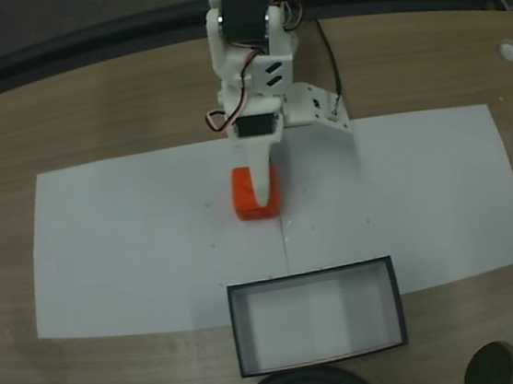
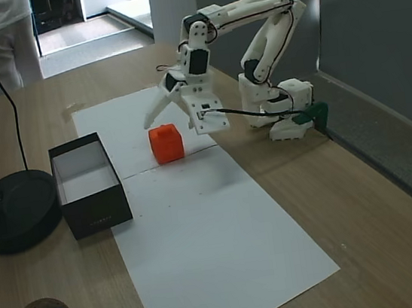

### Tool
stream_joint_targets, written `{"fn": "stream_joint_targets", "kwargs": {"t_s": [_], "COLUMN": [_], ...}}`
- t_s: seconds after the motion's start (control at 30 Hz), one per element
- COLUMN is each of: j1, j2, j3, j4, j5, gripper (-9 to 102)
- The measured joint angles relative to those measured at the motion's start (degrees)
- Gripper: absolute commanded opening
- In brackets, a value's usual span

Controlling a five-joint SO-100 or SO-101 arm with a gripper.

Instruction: Grab a orange square and put it in the box.

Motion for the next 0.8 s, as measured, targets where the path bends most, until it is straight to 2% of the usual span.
{"fn": "stream_joint_targets", "kwargs": {"t_s": [0.2, 0.4, 0.63, 0.8], "j1": [0.00, 0.00, -2.99, -9.14], "j2": [-13.18, -19.86, -21.88, -19.07], "j3": [-6.33, -12.30, -15.03, -25.40], "j4": [-0.09, -0.97, -2.64, 2.46], "j5": [0.00, -0.09, -0.09, -0.18], "gripper": [36, 4, 4, 4]}}
